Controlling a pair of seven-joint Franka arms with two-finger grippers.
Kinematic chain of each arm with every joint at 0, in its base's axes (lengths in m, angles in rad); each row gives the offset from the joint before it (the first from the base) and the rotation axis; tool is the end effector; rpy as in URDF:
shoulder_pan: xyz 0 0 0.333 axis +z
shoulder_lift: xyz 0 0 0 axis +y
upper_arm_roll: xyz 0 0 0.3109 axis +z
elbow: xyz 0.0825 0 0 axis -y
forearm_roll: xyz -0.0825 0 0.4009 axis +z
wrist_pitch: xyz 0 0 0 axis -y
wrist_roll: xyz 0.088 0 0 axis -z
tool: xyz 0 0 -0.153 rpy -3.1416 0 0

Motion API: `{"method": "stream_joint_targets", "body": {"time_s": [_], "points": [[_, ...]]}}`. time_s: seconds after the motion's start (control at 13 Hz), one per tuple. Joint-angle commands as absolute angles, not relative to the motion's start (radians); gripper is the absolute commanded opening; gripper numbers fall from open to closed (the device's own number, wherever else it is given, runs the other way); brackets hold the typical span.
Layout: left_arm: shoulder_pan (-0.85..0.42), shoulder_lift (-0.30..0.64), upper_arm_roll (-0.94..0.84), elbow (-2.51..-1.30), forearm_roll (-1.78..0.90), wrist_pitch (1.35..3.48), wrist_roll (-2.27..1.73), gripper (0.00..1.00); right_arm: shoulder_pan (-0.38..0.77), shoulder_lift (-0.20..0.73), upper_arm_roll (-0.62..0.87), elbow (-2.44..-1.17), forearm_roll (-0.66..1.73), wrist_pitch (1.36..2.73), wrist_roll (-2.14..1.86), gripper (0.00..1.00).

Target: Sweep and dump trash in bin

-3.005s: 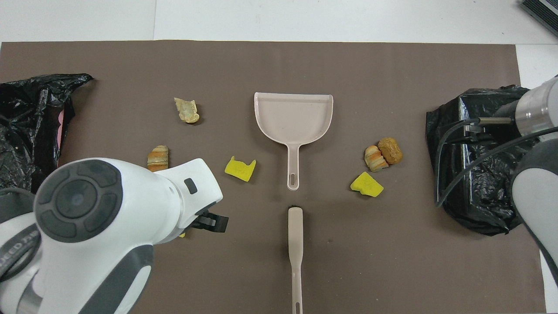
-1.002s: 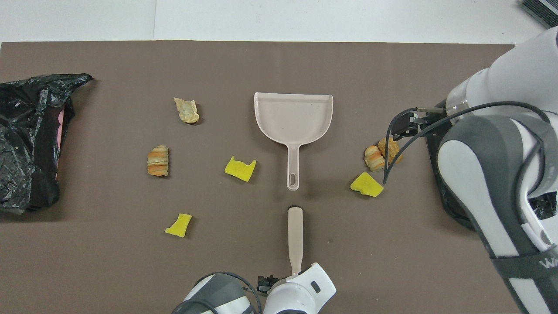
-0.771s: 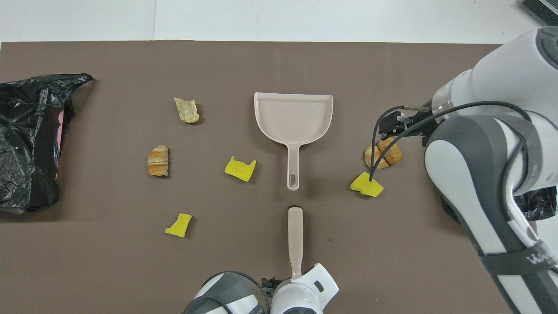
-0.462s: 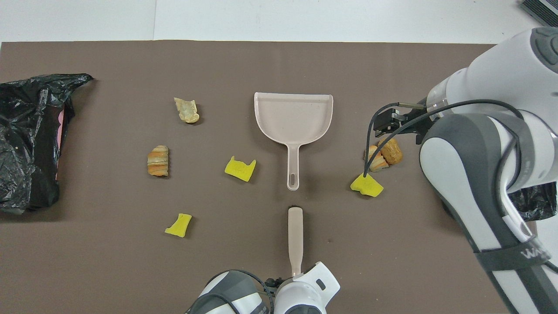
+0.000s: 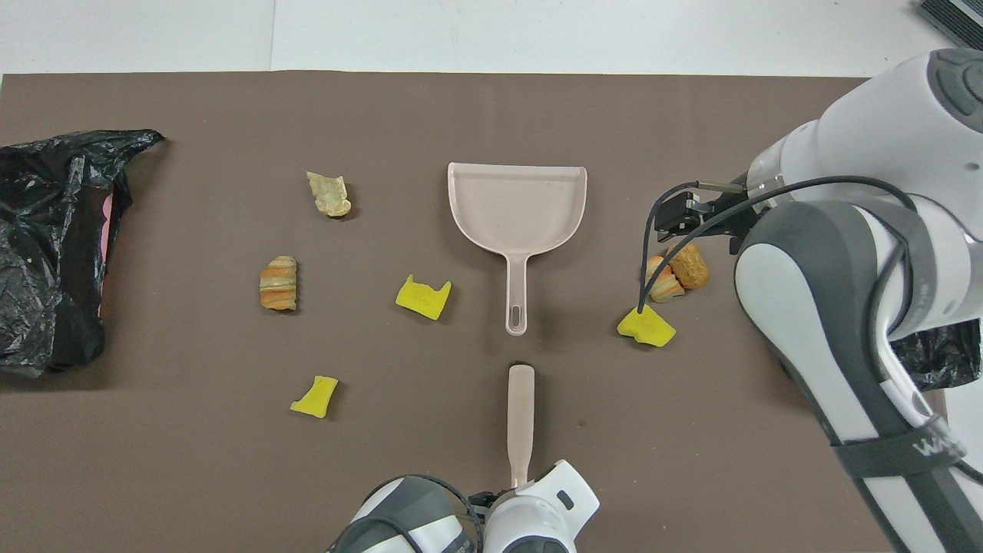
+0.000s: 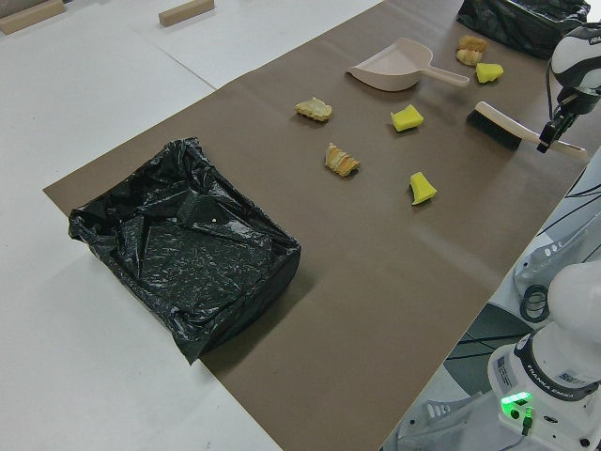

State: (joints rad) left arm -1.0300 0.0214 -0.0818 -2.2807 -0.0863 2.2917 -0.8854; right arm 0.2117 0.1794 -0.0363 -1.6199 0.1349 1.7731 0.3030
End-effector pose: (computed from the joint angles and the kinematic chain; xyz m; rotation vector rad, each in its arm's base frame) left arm 0.2300 -0.4766 0.2820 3.1018 -0.2628 -0.0955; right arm 0.6171 0.1286 0.4596 -3.0157 0.2357 0.0832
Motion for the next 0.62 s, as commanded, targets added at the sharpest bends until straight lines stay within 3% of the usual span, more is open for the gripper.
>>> {"method": "stream_joint_targets", "body": {"time_s": [0.0,0.54], "points": [[-1.037,0.002,-0.058,-2.231,-0.1,2.171,-0.888,0.0,0.209,0.189,-0.035,-1.611,0.156,1.778,0.325,1.0],[-0.829,-0.008,-0.051,-2.223,-0.089,2.129,-0.829,0.0,0.209,0.175,-0.035,-1.637,0.156,1.779,0.314,1.0]]}}
